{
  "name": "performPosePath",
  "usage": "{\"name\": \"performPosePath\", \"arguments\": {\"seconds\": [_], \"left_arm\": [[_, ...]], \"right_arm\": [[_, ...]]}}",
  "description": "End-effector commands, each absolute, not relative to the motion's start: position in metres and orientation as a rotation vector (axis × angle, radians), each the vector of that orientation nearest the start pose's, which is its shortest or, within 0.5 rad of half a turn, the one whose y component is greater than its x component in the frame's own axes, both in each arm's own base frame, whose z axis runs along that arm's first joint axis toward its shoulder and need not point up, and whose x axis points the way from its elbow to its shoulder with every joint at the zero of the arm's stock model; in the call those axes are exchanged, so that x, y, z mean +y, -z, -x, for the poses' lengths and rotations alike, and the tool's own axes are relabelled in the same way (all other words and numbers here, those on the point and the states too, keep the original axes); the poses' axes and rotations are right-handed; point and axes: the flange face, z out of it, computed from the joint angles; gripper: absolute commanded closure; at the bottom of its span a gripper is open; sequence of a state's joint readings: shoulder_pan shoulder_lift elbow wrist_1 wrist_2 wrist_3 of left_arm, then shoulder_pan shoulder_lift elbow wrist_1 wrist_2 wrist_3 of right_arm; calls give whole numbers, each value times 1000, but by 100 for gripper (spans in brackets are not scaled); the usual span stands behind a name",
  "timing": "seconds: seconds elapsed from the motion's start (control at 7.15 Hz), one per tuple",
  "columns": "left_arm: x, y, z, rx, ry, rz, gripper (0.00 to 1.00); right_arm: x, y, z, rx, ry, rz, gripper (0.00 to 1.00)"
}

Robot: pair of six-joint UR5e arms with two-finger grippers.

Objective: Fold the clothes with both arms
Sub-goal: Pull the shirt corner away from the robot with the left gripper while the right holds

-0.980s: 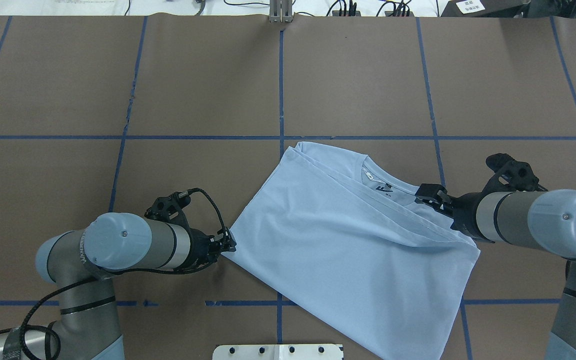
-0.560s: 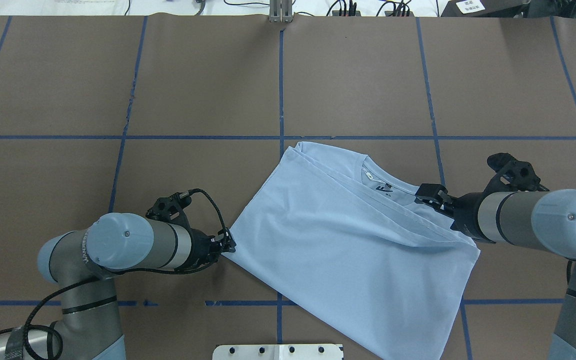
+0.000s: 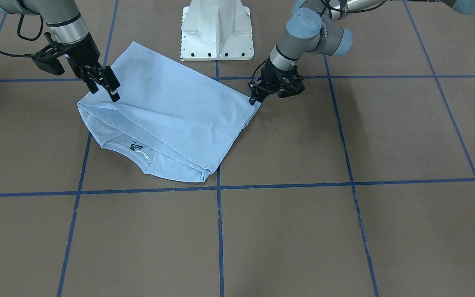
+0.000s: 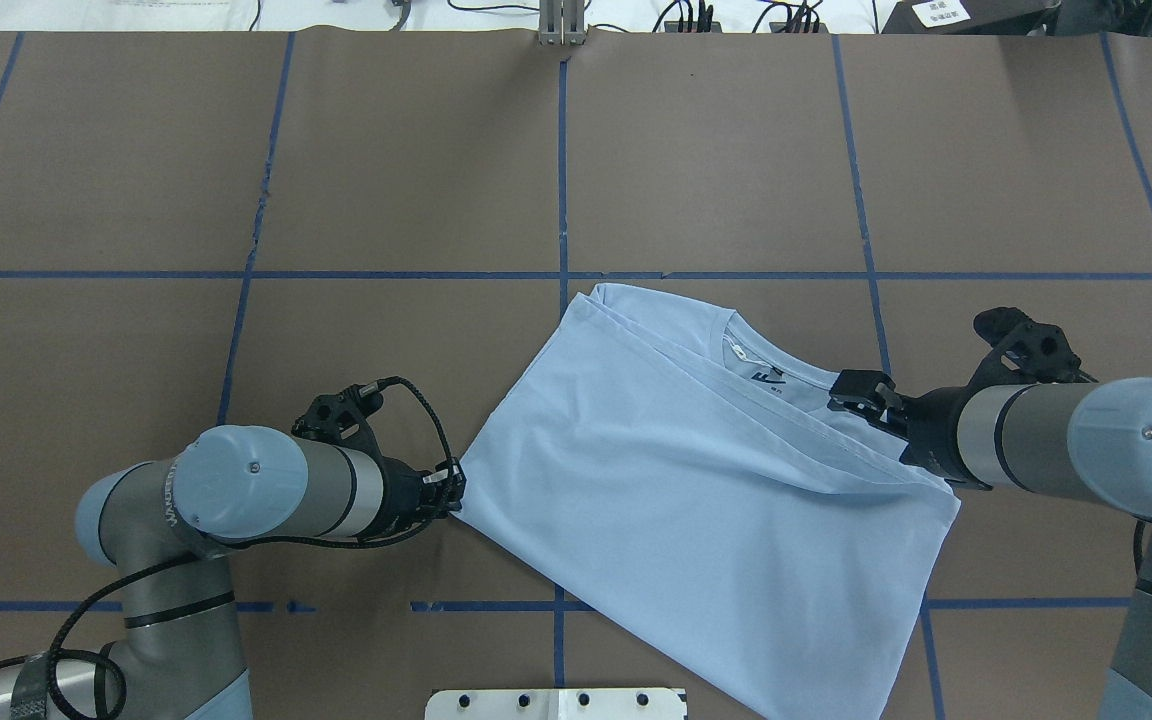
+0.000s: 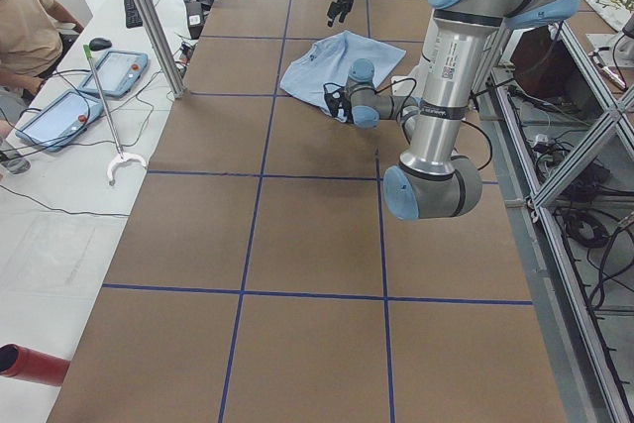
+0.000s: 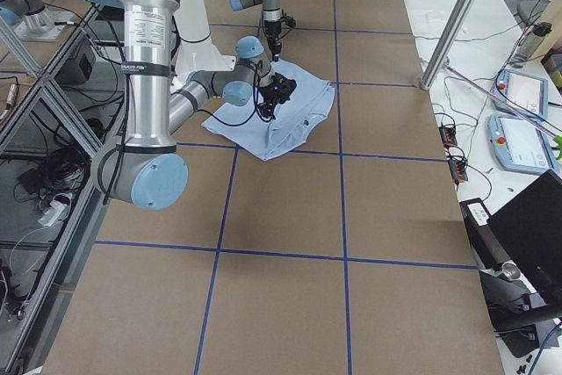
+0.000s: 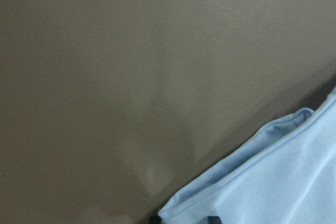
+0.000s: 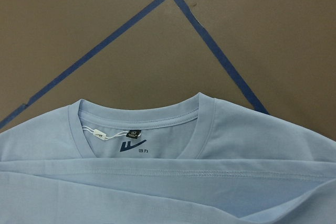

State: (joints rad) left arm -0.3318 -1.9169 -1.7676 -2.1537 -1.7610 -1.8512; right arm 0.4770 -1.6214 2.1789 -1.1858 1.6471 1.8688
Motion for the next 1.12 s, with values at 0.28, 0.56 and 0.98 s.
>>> {"name": "performPosePath", "arguments": {"seconds": [0.28, 0.56, 0.98], "left_arm": [[-348, -309, -508, 1126, 418, 19, 100], [-412, -314, -479, 1096, 349, -164, 100], [-604, -264, -487, 1094, 509, -314, 100]], "right_arm": [[-318, -358, 343, -961, -678, -8, 0], [-317, -355, 344, -975, -678, -8, 0], [-319, -337, 375, -1019, -720, 24, 0]]}}
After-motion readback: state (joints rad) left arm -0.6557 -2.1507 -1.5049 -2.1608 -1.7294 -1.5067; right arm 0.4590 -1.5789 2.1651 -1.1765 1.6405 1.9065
